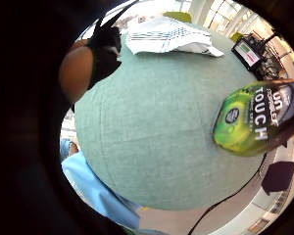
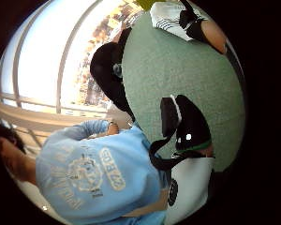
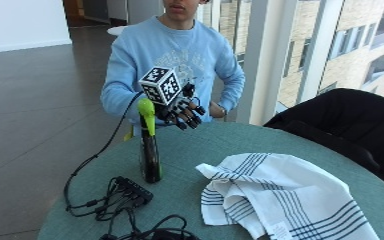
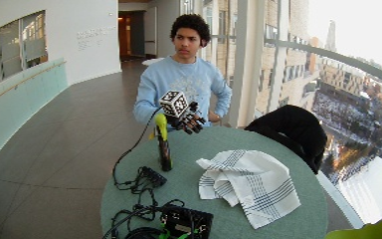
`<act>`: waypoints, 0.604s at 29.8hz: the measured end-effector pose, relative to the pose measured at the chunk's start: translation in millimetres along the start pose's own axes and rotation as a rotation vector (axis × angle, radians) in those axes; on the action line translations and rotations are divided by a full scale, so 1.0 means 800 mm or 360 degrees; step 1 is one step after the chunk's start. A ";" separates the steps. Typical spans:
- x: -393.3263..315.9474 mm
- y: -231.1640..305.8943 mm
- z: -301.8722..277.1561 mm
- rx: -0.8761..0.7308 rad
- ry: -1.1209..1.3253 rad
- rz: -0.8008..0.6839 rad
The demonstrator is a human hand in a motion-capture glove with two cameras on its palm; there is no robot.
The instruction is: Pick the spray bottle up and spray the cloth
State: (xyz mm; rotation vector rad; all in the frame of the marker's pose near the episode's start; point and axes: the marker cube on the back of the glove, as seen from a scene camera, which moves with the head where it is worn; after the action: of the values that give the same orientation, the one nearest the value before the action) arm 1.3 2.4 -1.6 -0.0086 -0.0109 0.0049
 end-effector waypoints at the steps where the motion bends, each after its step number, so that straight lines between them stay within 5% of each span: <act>1: 0.001 0.001 -0.001 0.0004 -0.0002 0.0002; 18: 0.046 0.090 -0.034 0.0274 -0.0139 0.0319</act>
State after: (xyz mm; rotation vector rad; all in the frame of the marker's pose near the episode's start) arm 38.4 74.0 -29.0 0.1631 -0.0966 0.2067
